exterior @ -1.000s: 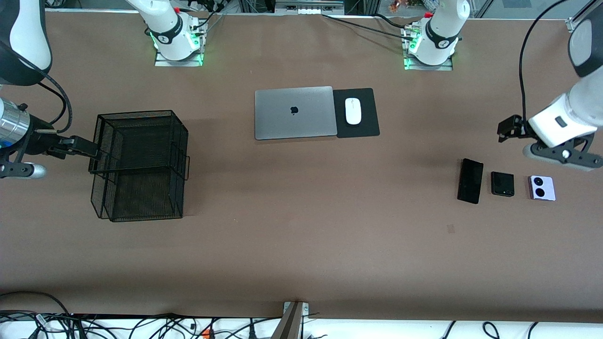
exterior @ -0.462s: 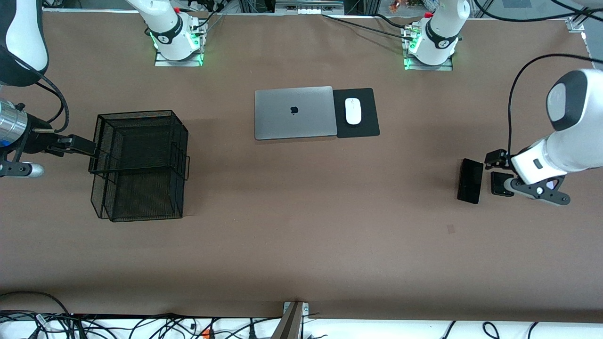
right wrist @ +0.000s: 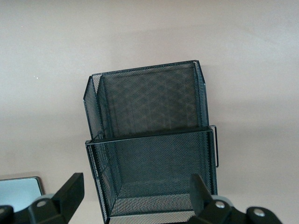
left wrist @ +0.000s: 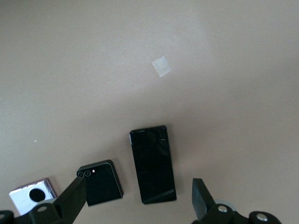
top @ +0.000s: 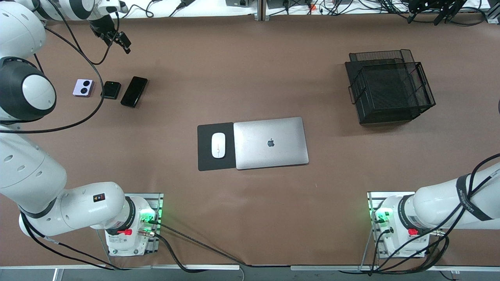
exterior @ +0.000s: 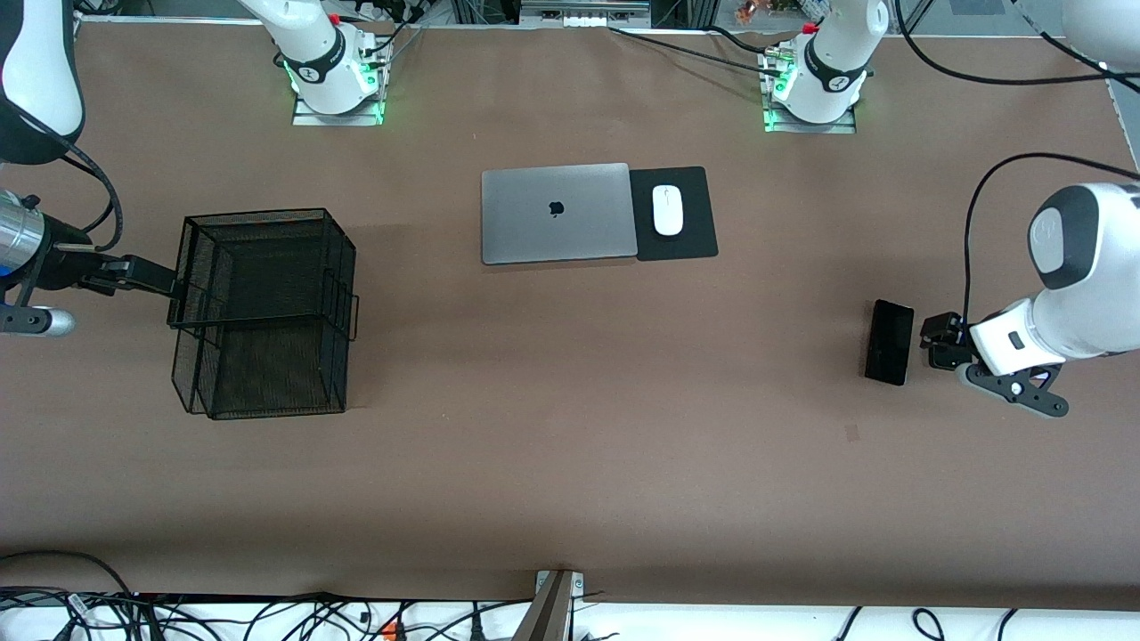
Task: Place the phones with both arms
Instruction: 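Grasp the large black phone with the left gripper and lift it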
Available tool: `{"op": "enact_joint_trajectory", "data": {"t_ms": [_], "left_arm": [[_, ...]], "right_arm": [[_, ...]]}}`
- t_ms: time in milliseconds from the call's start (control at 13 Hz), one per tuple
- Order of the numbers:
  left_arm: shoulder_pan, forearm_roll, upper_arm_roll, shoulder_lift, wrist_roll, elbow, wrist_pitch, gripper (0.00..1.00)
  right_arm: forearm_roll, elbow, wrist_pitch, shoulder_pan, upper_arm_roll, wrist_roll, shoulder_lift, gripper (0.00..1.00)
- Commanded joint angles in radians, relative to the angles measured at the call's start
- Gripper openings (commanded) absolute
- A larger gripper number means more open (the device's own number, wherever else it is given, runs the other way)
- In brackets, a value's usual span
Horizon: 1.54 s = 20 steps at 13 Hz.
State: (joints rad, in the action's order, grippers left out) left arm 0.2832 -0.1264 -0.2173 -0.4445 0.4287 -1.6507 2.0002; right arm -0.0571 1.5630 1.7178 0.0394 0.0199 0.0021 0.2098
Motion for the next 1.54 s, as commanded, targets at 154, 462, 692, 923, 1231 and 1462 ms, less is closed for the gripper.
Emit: {"op": "enact_joint_trajectory", "data": {"t_ms": [154, 462, 692, 923, 1231, 1462], "left_arm": [[0.022, -0.016, -0.004, -0.037, -0.028, -0.165, 0.274, 1.00], [0.039, -0.016, -0.005, -0.071, -0.203, -0.193, 0.279, 1.00], [0.068, -0.016, -0.005, -0.068, -0.212, -0.276, 0.362, 1.00], [0.070, -0.018, -0.004, -0.074, -0.200, -0.314, 0.416, 1.00], [0.037, -0.091, -0.008, -0.079, -0.203, -0.342, 0.419, 1.00], [0.042, -0.111, -0.007, -0.086, -0.191, -0.350, 0.430, 1.00]], "right_arm": [[0.011, -0.006, -0.003, 0.008, -0.005, -0.001, 0.000, 1.00], [0.011, -0.006, -0.007, 0.010, -0.005, -0.001, 0.000, 1.00], [0.013, -0.006, -0.004, 0.004, -0.006, 0.001, -0.001, 1.00], [0.019, -0.004, -0.012, 0.005, -0.006, -0.001, -0.001, 1.00], [0.020, -0.004, -0.015, 0.002, -0.006, -0.001, -0.001, 1.00], [0.020, -0.003, -0.015, 0.005, -0.006, -0.004, -0.004, 1.00]]}}
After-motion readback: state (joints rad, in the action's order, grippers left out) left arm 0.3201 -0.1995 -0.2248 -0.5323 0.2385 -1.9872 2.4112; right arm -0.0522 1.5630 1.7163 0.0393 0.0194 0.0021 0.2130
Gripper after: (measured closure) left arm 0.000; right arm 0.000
